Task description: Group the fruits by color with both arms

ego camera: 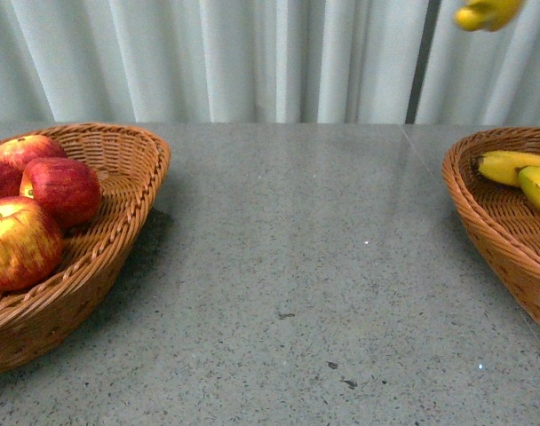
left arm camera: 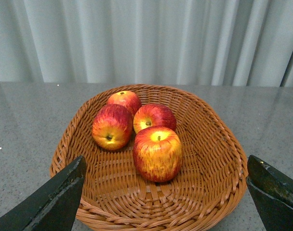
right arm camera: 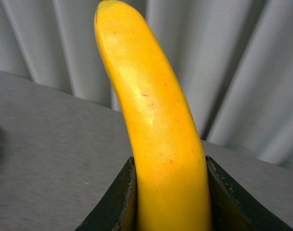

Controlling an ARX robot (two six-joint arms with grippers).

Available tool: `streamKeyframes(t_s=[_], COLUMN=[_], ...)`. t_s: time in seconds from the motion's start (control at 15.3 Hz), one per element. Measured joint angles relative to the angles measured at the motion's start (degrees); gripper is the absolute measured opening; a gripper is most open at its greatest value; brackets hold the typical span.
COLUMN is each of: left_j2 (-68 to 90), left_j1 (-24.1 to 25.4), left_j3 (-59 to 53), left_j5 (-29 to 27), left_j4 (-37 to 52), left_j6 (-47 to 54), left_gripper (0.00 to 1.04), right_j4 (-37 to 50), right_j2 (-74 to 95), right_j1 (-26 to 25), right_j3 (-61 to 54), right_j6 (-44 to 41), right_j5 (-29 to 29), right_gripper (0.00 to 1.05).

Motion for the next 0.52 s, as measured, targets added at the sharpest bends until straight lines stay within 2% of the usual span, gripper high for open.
streamKeyframes(t_s=[0.07,0.33,0.46,0.52], left_j2=[0.0,0.0,0.0,0.0], left_j1=[0.0,0.0,0.0,0.0], left_j3=[0.0,0.0,0.0,0.0], left_j5=[0.02,0.0,0.0,0.02], left_j4=[0.0,0.0,0.0,0.0], left_j6=[0.0,0.0,0.0,0.0], left_gripper=[0.98,0.98,0.98,0.98], right_j4=[1.92,-1.55,-3.08,-3.43], right_j2=[-3.17,-8.44,-9.73,-9.9], right_j1=[-3.87,-18.1,-21.35,-21.35], right_j3=[-4.94,-19.5,-24.06,-25.27], right_j6=[-4.83,-20.37,-23.85,-25.05], right_j5=[0.85,-2.64,-3.58,-4.24], right_gripper=[0.33,0.33,0.33,0.37])
